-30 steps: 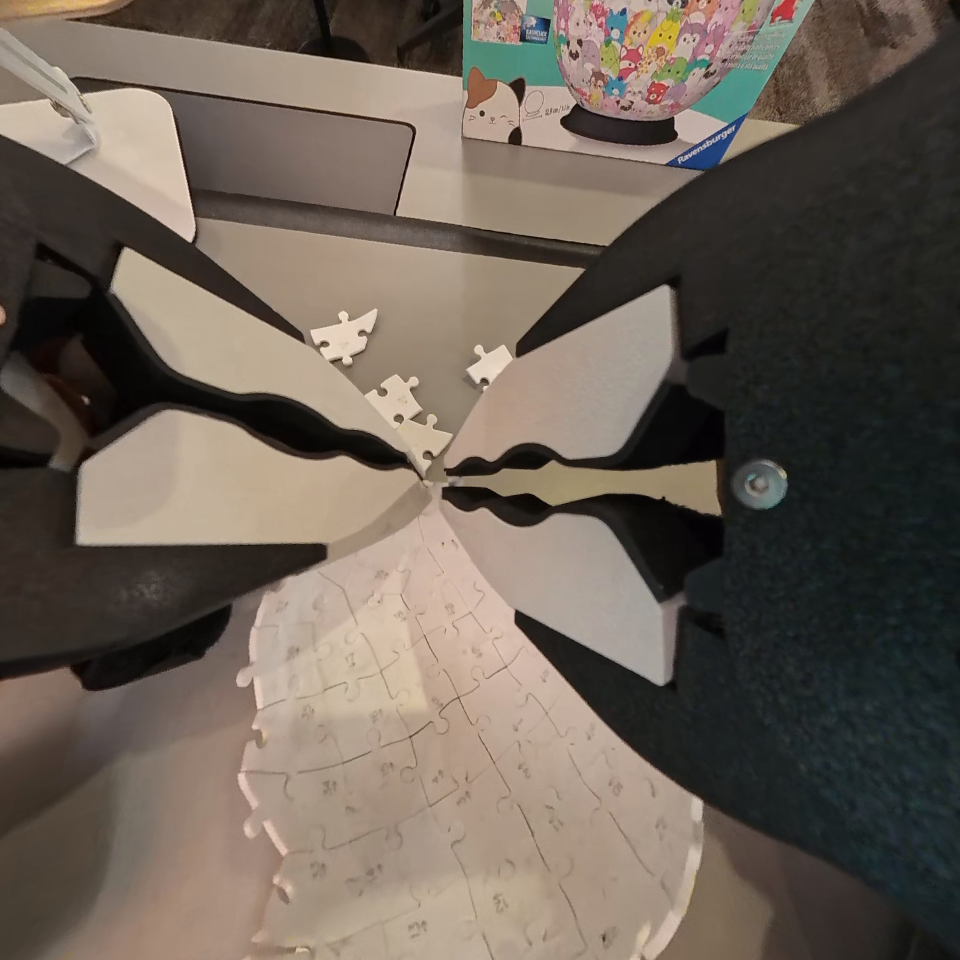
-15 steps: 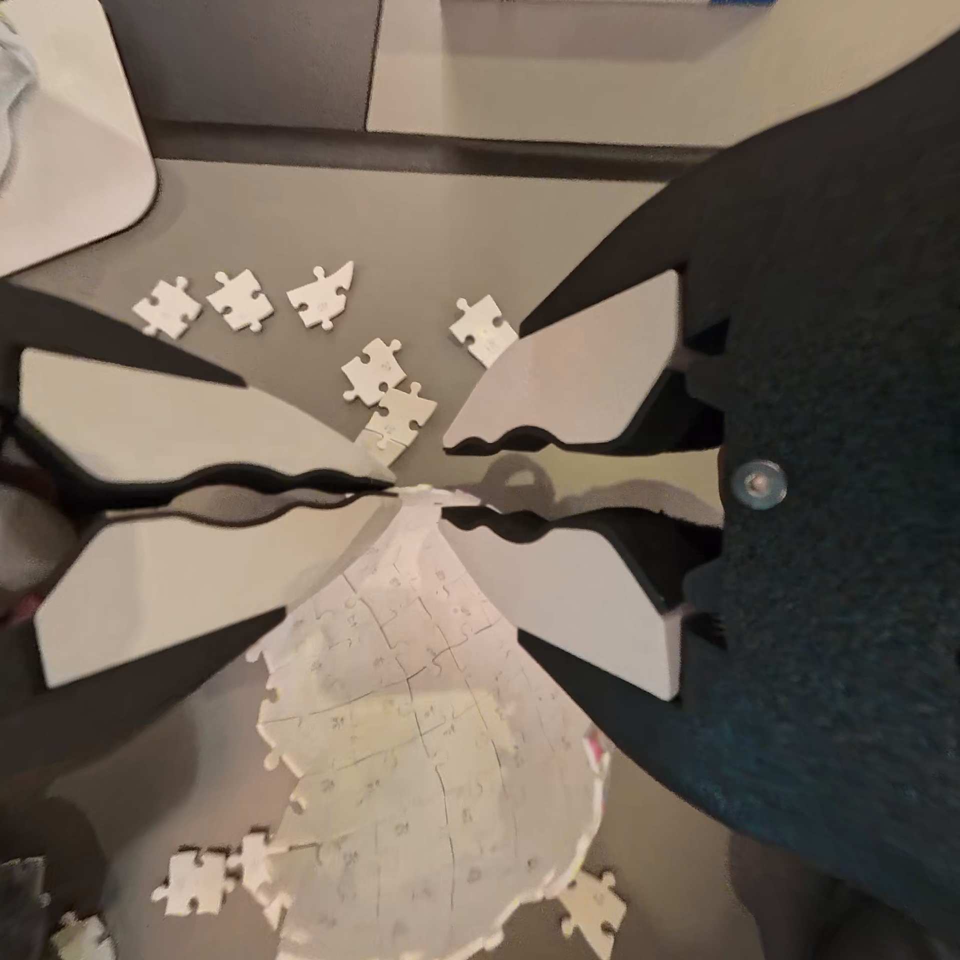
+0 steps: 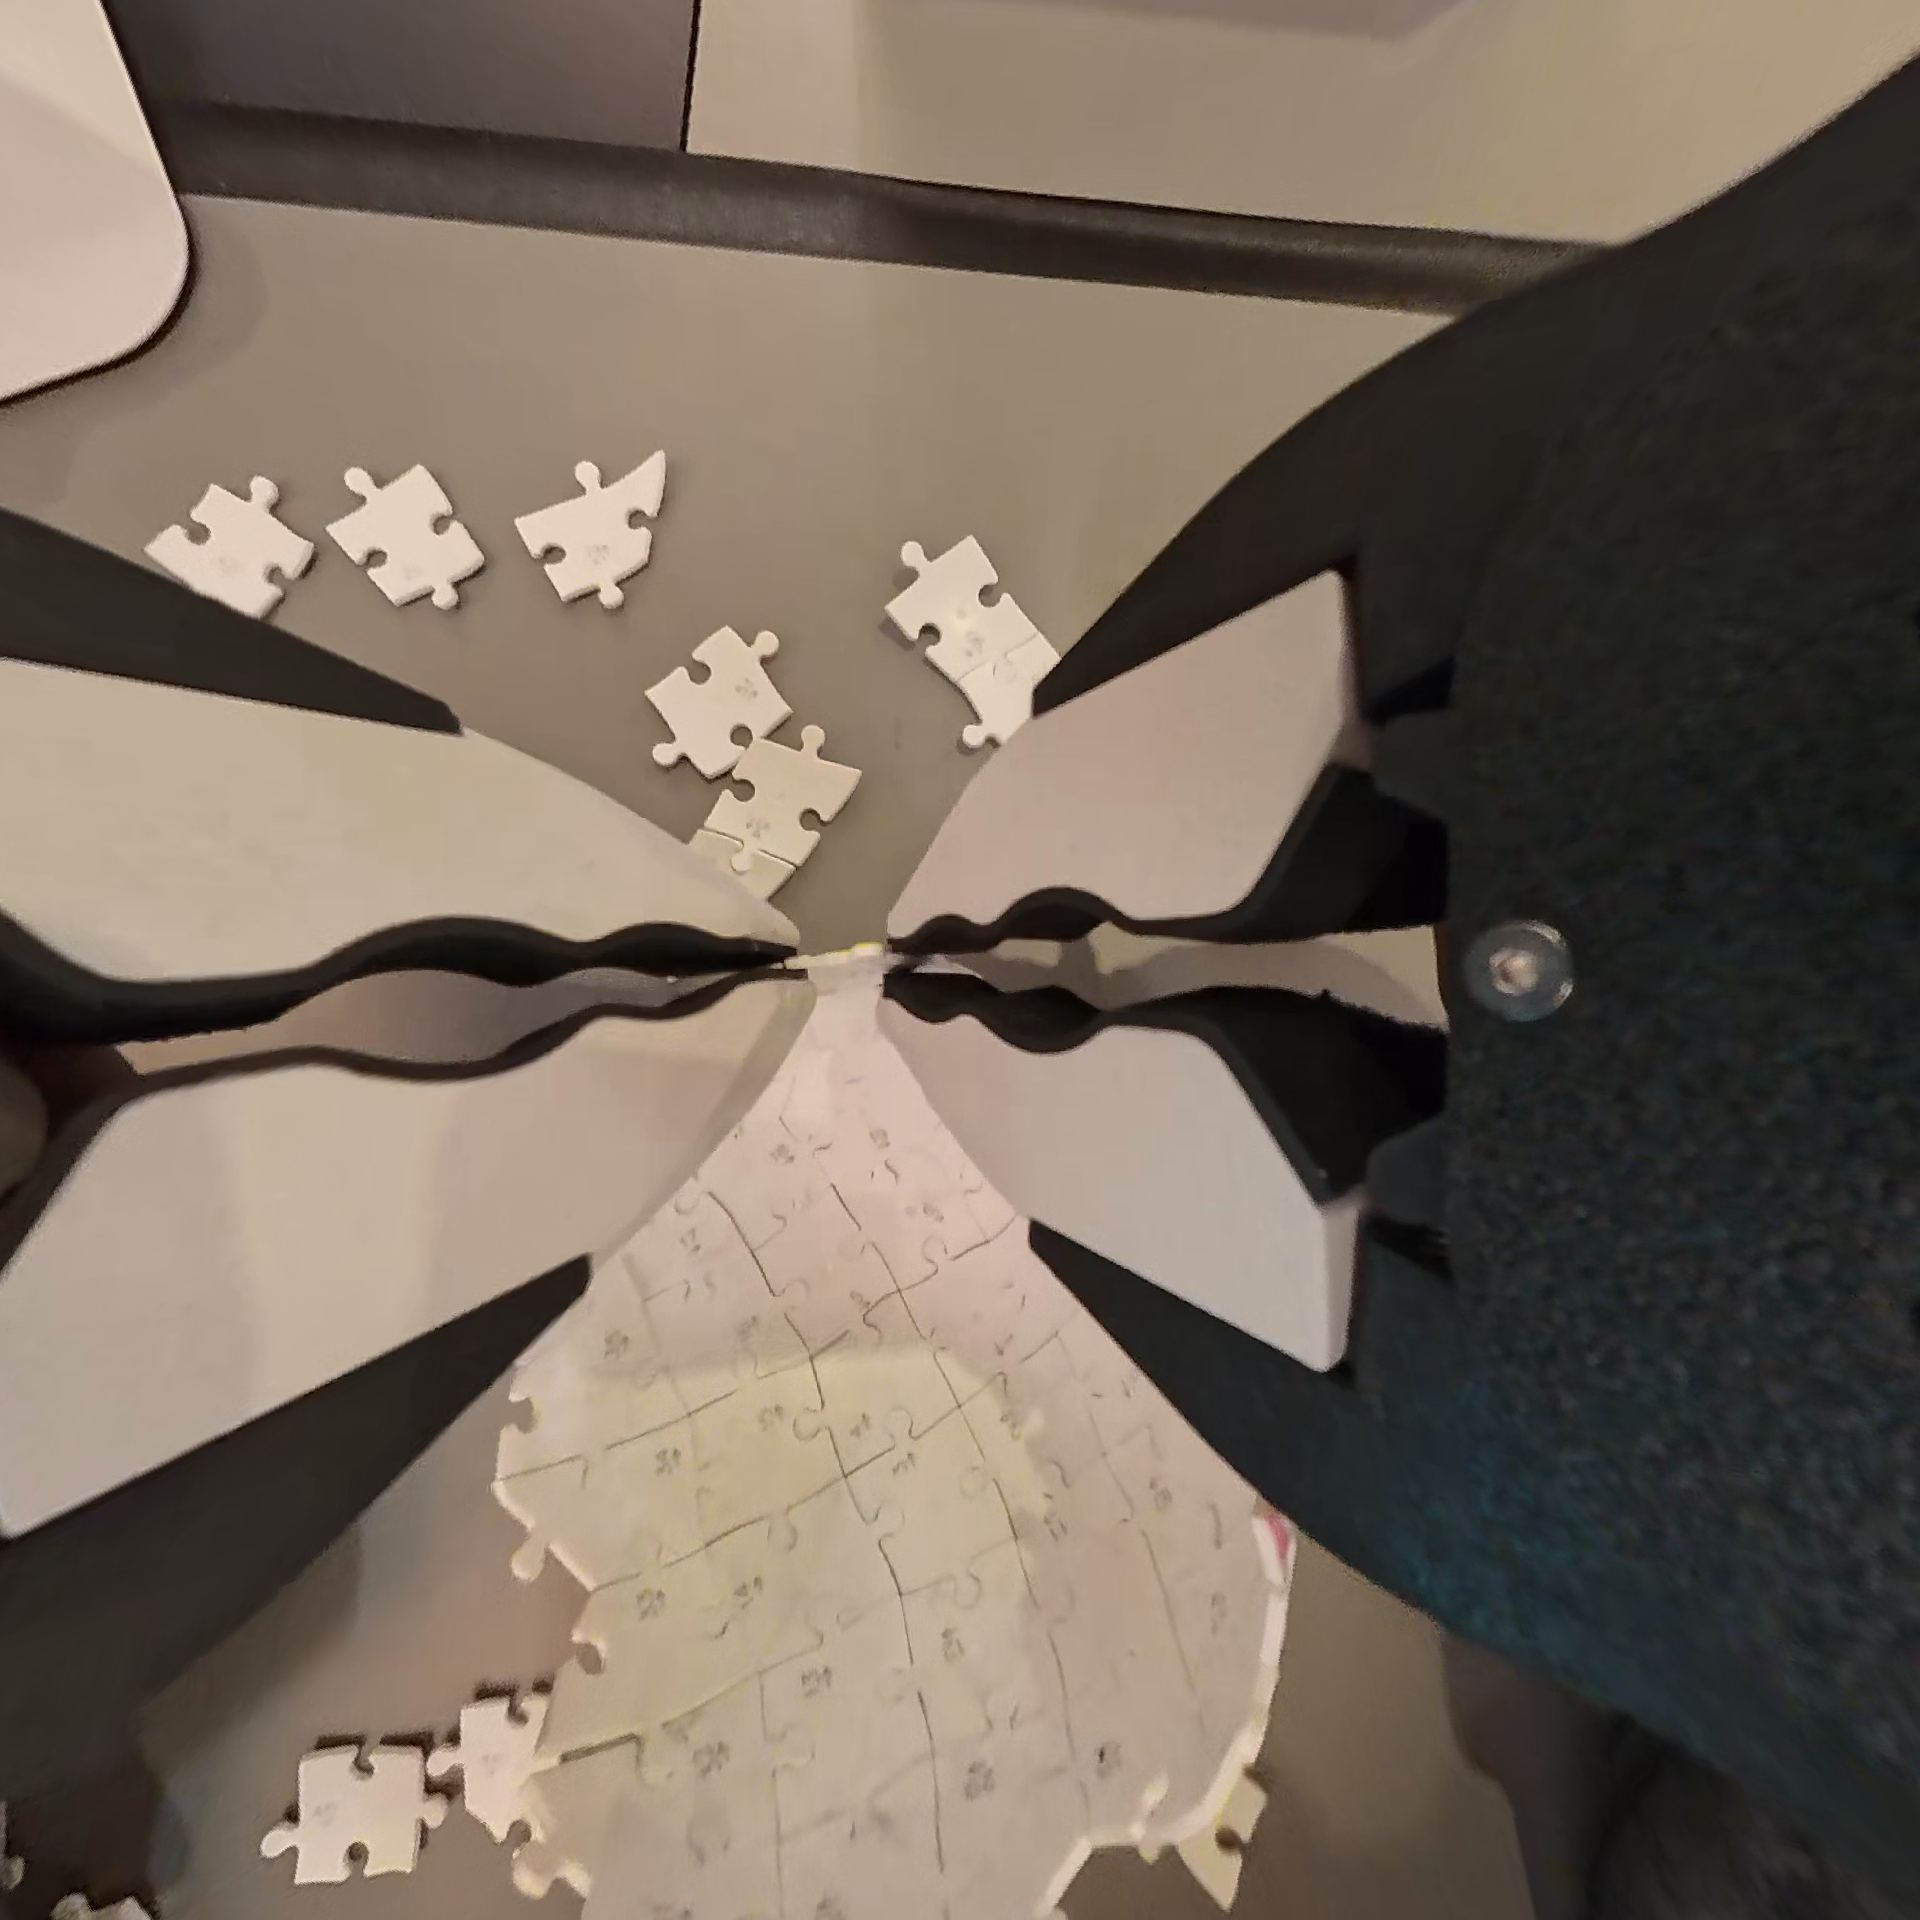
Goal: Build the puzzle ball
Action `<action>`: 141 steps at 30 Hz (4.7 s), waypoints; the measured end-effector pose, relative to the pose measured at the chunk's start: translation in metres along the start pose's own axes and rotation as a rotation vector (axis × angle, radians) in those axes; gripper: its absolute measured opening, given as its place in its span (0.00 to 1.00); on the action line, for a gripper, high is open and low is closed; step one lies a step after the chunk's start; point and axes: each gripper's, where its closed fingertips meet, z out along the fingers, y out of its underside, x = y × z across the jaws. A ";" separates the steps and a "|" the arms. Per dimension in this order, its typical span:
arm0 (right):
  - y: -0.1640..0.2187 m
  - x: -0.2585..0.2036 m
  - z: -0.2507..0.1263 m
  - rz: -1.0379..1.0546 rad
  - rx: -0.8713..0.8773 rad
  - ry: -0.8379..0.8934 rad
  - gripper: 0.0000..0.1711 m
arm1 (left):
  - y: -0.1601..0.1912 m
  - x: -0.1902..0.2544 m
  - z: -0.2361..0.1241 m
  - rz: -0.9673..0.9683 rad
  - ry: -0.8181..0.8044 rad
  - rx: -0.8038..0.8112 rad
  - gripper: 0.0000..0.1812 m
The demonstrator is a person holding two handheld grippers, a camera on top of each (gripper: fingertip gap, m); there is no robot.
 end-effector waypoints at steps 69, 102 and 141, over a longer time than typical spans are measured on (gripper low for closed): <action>0.003 -0.022 0.021 -0.687 -0.614 -0.037 0.00 | 0.037 -0.017 0.050 -0.194 0.328 -0.183 0.00; 0.000 -0.017 0.024 -0.701 -0.564 0.005 0.00 | 0.040 -0.014 0.047 -0.263 0.362 -0.193 0.00; -0.002 -0.009 0.028 -0.679 -0.556 0.031 0.00 | 0.040 -0.012 0.046 -0.344 0.428 -0.179 0.00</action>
